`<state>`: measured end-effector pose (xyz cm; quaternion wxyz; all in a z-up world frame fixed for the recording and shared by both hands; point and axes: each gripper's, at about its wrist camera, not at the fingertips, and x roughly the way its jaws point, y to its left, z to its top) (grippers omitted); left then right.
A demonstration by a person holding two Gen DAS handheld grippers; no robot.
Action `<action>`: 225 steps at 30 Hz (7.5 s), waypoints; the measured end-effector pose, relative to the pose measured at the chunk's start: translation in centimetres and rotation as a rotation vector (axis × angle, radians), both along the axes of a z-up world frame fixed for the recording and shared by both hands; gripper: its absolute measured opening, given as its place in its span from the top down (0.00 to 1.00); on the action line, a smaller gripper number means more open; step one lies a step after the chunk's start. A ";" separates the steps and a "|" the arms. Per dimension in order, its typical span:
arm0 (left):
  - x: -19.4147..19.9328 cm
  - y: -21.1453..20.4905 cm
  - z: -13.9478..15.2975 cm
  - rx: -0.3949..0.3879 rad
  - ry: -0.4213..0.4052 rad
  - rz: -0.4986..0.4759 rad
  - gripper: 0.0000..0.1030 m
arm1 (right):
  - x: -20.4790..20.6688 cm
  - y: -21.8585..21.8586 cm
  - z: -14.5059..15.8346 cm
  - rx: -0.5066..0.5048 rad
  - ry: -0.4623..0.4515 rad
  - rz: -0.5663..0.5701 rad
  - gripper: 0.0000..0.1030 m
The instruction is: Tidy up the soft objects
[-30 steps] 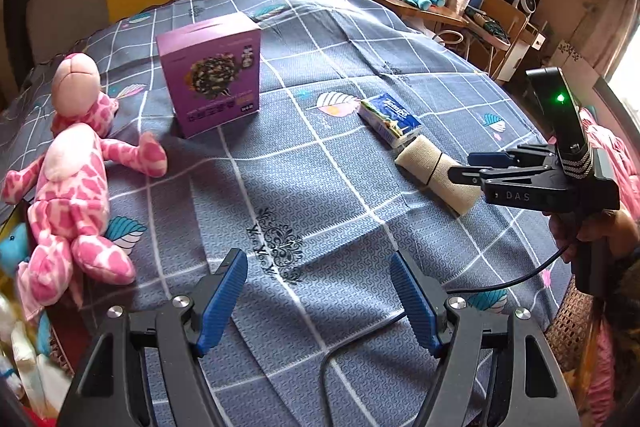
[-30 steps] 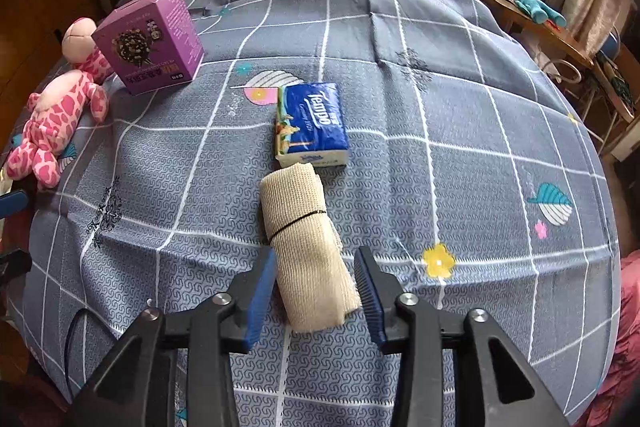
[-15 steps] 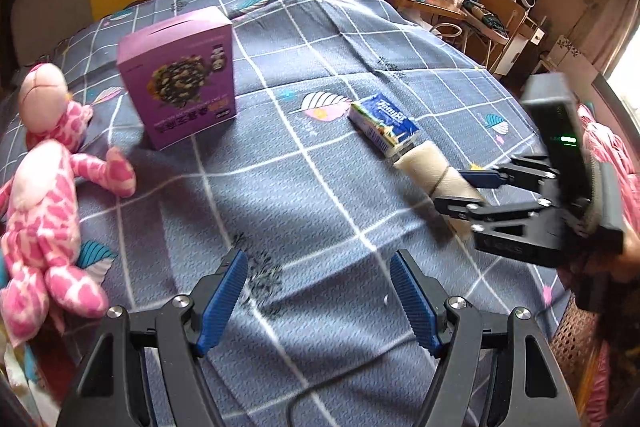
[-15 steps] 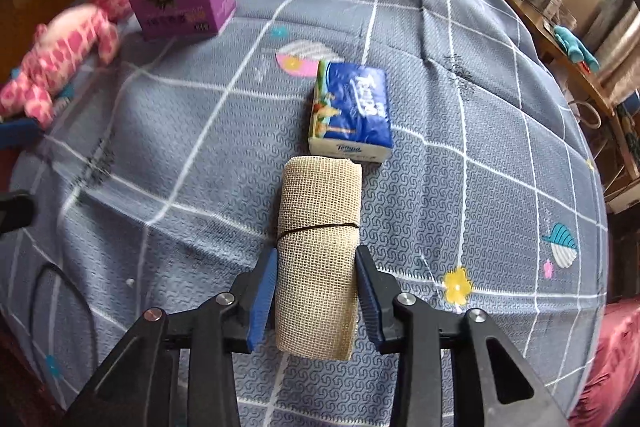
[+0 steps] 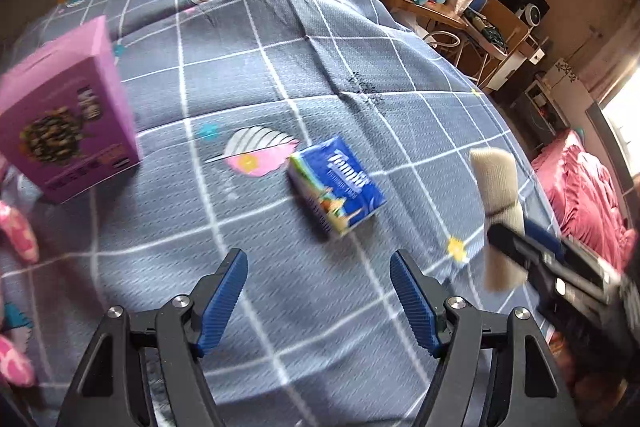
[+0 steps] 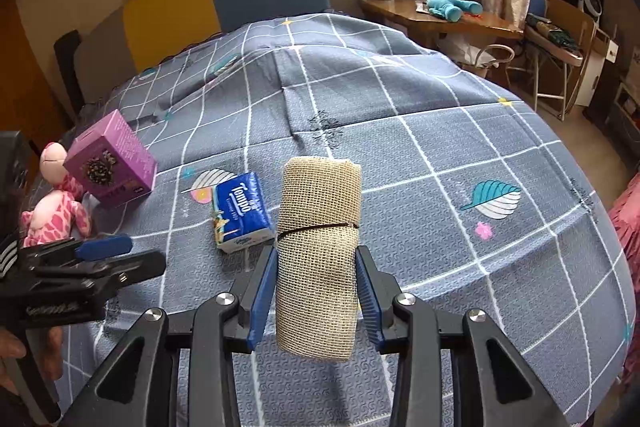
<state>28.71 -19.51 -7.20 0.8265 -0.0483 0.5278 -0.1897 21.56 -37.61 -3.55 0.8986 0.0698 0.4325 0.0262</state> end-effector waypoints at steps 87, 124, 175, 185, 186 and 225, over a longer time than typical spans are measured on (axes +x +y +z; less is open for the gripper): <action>-25.9 29.4 5.8 0.084 -0.292 0.414 0.44 | -5.9 22.6 -7.1 -0.090 0.209 0.415 0.62; -27.0 45.8 1.7 0.174 -0.184 0.809 0.24 | -6.4 23.3 -6.8 -0.149 0.179 0.405 0.62; -33.2 43.0 4.8 0.244 -0.305 0.860 0.03 | -12.5 48.2 -1.5 0.008 0.001 0.775 0.37; -34.5 41.0 5.8 0.293 -0.371 0.897 0.00 | -15.4 45.3 0.6 -0.031 -0.108 0.677 0.37; -34.7 40.8 5.9 0.293 -0.377 0.901 0.00 | -15.7 45.0 0.6 -0.032 -0.115 0.665 0.37; -34.8 39.1 6.1 0.321 -0.378 0.880 0.00 | -17.4 43.3 1.1 -0.032 -0.142 0.617 0.37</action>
